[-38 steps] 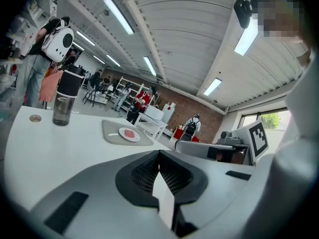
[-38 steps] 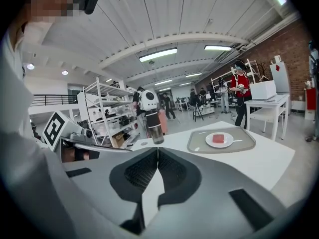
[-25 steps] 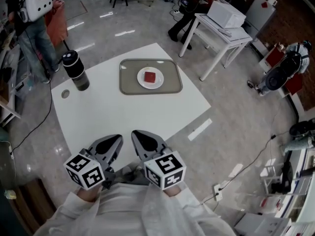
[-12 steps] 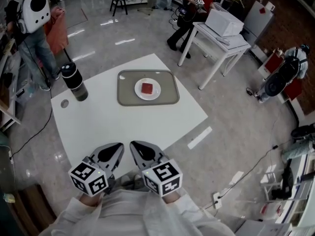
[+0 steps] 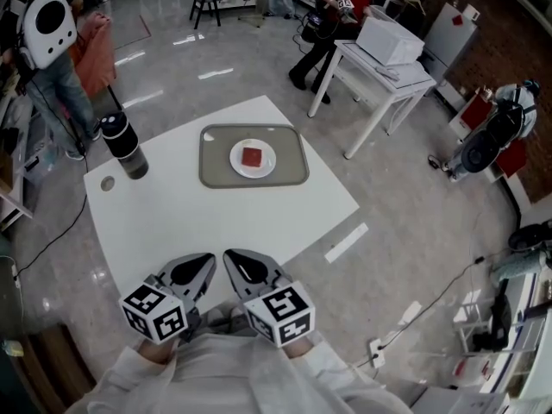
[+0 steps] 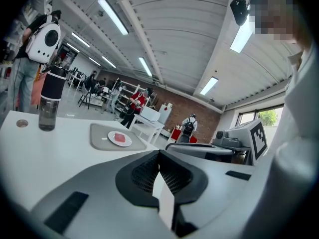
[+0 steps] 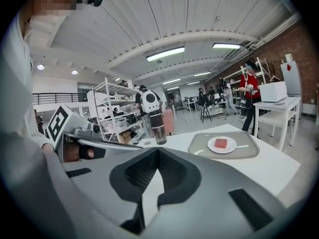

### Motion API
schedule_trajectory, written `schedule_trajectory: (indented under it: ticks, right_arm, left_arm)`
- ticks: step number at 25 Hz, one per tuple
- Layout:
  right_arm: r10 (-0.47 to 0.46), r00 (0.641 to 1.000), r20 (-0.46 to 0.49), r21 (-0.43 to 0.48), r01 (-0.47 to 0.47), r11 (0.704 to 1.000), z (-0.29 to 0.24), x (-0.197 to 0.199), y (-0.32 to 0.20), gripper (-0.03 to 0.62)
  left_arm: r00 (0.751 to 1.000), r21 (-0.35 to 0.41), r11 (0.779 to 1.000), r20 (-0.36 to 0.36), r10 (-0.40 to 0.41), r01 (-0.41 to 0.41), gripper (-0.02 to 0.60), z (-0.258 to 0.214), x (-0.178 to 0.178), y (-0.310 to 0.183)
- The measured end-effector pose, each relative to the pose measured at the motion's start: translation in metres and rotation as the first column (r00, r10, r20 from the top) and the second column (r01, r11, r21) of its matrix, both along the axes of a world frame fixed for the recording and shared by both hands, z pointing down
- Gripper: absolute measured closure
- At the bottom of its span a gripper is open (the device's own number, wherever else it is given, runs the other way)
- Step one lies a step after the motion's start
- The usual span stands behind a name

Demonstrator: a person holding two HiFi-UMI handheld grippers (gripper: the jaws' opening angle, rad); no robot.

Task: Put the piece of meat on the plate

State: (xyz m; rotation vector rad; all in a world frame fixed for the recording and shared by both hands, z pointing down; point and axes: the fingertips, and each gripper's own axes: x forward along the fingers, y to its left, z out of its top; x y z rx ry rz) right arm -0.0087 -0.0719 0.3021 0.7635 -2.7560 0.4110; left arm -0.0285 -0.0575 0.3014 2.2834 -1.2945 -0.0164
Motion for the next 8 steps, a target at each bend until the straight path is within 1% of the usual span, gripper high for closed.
schedule_trajectory:
  ticks: [4, 8]
  right_arm:
    - [0.015, 1.0, -0.008, -0.001, -0.015, 1.0, 0.0018, 0.0041, -0.003, 0.579]
    - [0.008, 1.0, -0.021, -0.008, -0.008, 1.0, 0.0035, 0.0052, -0.0065, 0.579]
  left_arm:
    - [0.998, -0.009, 1.0, 0.057, 0.007, -0.007, 0.572, 0.0042, 0.0033, -0.0007]
    - [0.999, -0.019, 1.0, 0.046, 0.015, -0.014, 0.572, 0.0037, 0.0041, -0.0038]
